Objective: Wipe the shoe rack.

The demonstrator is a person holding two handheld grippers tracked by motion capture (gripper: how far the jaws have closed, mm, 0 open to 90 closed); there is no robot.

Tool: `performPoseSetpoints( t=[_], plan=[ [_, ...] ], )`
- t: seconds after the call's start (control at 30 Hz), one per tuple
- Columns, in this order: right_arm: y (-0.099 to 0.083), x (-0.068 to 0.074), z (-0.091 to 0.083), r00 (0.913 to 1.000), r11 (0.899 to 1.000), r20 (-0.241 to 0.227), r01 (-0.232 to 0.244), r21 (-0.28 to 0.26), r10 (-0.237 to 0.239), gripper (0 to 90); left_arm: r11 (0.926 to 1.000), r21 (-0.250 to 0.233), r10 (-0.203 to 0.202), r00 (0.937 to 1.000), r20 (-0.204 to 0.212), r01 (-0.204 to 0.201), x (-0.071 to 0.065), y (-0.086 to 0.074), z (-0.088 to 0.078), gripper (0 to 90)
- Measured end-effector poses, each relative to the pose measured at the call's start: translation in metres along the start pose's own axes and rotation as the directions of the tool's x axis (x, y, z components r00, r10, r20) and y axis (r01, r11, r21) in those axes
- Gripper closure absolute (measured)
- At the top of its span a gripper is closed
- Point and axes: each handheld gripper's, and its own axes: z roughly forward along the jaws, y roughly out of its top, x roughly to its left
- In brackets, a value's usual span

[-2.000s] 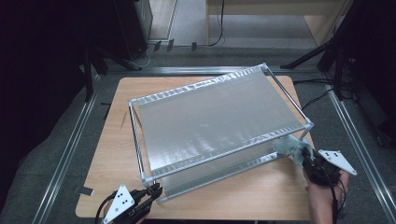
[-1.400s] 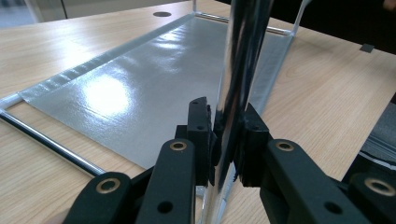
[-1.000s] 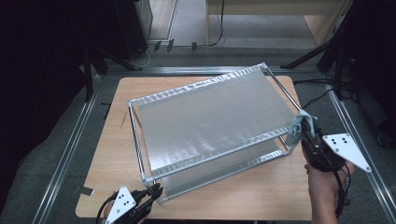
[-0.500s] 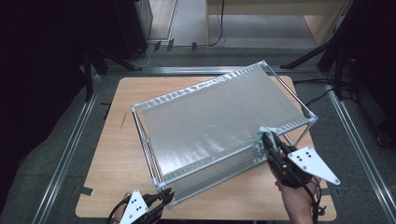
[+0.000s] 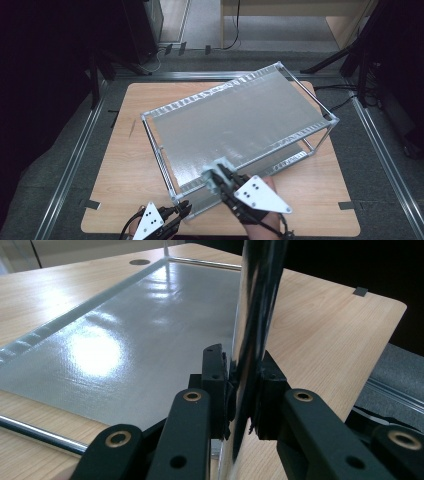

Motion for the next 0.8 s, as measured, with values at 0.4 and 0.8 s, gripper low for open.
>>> performPoseSetpoints(
  t=[0.4,0.8],
  plan=[
    [-0.003,-0.027,-0.002,0.9998,1.0,0.017,-0.011,0.002,0.011,76.6,0.9997,-0.004,0.024,0.9997,-0.011,-0.024,0.001,-0.001,-0.002,80.8],
    [-0.008,-0.112,-0.033,0.9624,0.996,0.257,-0.087,-0.015,0.088,79.3,0.9995,-0.001,-0.031,0.9995,-0.006,0.031,0.018,-0.001,-0.006,79.9]
  ],
)
